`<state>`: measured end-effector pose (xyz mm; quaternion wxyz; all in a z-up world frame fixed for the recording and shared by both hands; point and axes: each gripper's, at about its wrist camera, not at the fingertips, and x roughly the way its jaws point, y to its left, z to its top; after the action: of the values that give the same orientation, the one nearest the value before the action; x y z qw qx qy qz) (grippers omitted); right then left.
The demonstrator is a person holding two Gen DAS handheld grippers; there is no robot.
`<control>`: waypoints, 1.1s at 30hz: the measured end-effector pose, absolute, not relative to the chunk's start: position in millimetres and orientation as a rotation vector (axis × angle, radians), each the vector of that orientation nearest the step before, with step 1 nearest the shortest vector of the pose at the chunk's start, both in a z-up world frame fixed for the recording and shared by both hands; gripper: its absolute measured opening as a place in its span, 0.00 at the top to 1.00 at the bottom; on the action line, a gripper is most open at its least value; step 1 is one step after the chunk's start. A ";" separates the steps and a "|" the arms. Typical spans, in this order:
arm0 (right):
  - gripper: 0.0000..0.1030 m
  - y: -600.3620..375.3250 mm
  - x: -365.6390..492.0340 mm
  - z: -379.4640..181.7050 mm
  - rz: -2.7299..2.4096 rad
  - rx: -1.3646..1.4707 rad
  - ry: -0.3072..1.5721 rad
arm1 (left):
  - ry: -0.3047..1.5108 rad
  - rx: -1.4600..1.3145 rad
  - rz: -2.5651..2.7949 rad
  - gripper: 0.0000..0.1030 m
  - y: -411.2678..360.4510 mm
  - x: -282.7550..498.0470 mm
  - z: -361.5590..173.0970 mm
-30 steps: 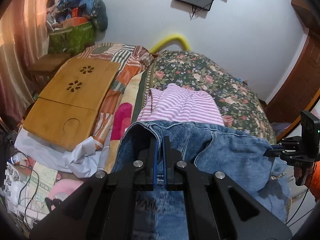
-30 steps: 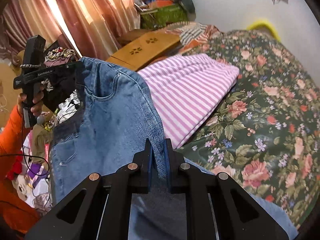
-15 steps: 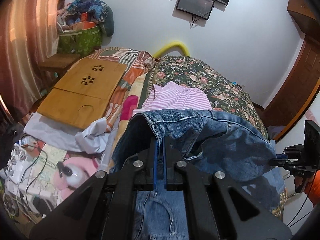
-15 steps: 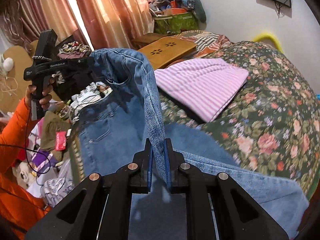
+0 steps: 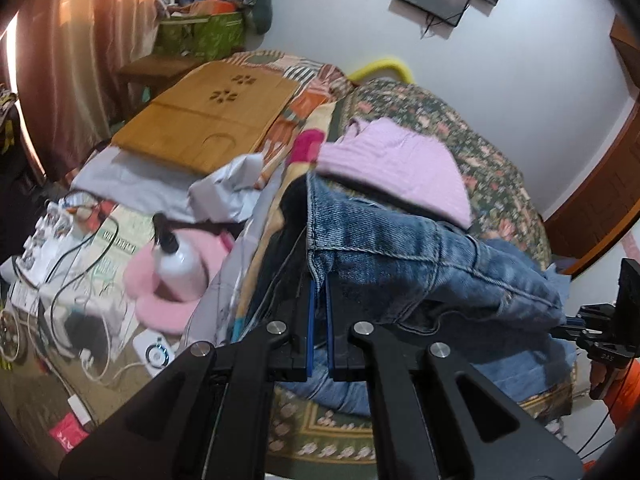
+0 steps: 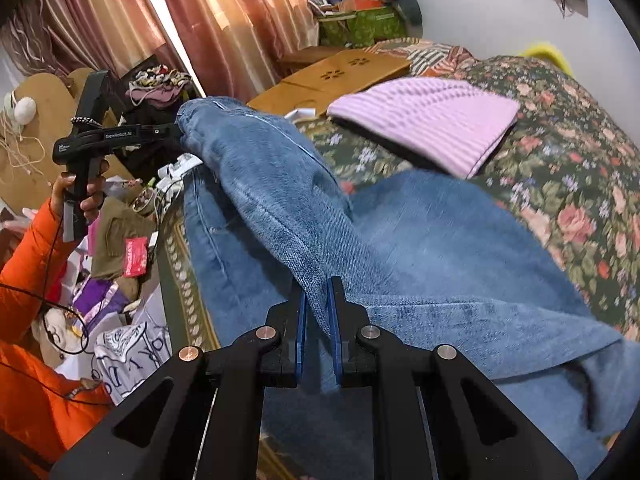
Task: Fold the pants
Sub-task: 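Lift the waistband, lay the jeans flat, and open both grippers, then grasp the frayed leg hem with the right gripper while the left gripper moves over the jeans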
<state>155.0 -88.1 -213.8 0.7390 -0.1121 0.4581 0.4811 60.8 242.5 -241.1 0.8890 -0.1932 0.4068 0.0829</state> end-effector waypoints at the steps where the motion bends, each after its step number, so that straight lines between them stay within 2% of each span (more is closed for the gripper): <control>1: 0.90 -87.8 152.2 -217.7 1.052 -0.246 1.012 | 0.853 -0.408 0.179 0.97 242.5 58.1 -247.7; 9: 0.89 -88.6 138.6 -236.1 1.020 -0.240 1.039 | 0.912 -0.446 0.215 0.96 241.8 38.0 -291.0; 14: 0.86 -88.2 135.1 -233.8 0.998 -0.219 1.039 | 0.939 -0.431 0.239 0.93 237.0 26.9 -298.4; 17: 0.86 -86.3 132.1 -228.4 0.975 -0.243 1.031 | 0.962 -0.408 0.271 0.90 234.7 23.1 -295.2; 21: 0.74 -95.4 131.3 -215.6 0.980 -0.224 1.023 | 0.952 -0.355 0.281 0.89 228.9 17.8 -272.8; 23: 0.73 -104.7 132.1 -206.8 0.967 -0.210 1.000 | 0.932 -0.331 0.281 0.89 225.1 16.8 -257.9; 25: 0.73 -118.6 135.6 -195.9 0.939 -0.185 0.977 | 0.906 -0.300 0.279 0.86 218.9 20.7 -239.0; 33: 0.73 -200.1 167.2 -158.5 0.727 -0.060 0.882 | 0.784 -0.162 0.182 0.62 163.9 74.7 -172.8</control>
<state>167.2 -200.1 -158.5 0.8407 -0.0283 0.4171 0.3441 74.7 163.9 -172.8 0.9168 -0.0786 0.3813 0.0887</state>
